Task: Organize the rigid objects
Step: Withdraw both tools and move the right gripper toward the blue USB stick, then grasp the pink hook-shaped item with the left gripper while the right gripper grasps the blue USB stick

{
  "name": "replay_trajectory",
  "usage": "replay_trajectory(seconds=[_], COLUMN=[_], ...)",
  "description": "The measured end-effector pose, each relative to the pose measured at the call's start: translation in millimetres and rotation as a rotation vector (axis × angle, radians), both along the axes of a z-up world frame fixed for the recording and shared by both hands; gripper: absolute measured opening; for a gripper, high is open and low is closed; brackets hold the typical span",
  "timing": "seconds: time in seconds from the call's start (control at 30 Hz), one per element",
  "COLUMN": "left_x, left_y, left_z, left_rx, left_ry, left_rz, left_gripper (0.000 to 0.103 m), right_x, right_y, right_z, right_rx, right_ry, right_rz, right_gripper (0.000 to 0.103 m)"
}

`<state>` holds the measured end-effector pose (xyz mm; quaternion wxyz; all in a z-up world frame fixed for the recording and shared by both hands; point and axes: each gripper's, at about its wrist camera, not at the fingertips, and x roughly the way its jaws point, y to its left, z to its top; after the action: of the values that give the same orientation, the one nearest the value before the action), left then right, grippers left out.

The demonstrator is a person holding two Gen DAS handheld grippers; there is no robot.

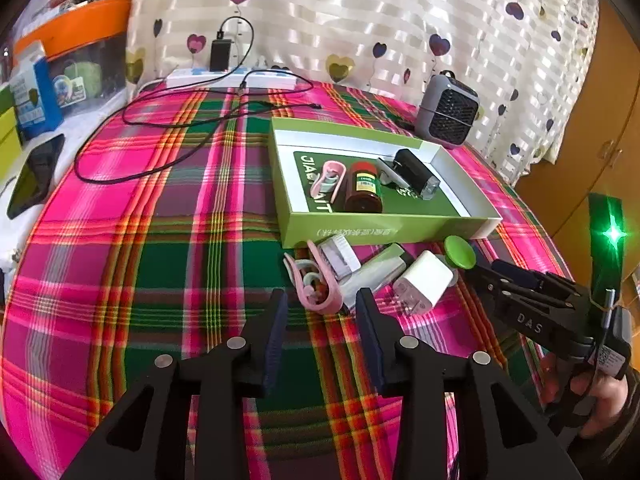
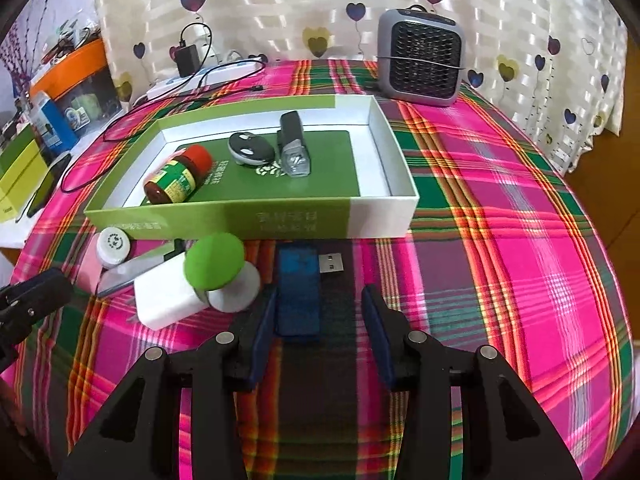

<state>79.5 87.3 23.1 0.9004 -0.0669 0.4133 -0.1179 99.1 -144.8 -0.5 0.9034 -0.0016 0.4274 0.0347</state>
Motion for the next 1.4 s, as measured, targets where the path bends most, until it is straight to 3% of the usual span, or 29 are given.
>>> replay_trajectory(seconds=[0.67, 1.07, 1.4], left_x=[22.9, 30.8, 29.0], left_y=[2.2, -2.5, -2.0], left_z=[-14.2, -15.4, -15.6], left_rx=[0.074, 0.117, 0.105], left_ry=[0.071, 0.06, 0.057], left_rz=[0.059, 0.053, 0.059], left_gripper=[0.035, 0.035, 0.033], right_x=[6.7, 9.7, 10.0], right_y=[-12.7, -14.5, -13.6], right_z=[0.4, -0.2, 0.1], right_rx=[-0.024, -0.014, -0.013], right_ry=[0.003, 0.004, 0.004], right_rz=[-0.012, -0.005, -0.001], right_gripper=[0.044, 0.044, 0.044])
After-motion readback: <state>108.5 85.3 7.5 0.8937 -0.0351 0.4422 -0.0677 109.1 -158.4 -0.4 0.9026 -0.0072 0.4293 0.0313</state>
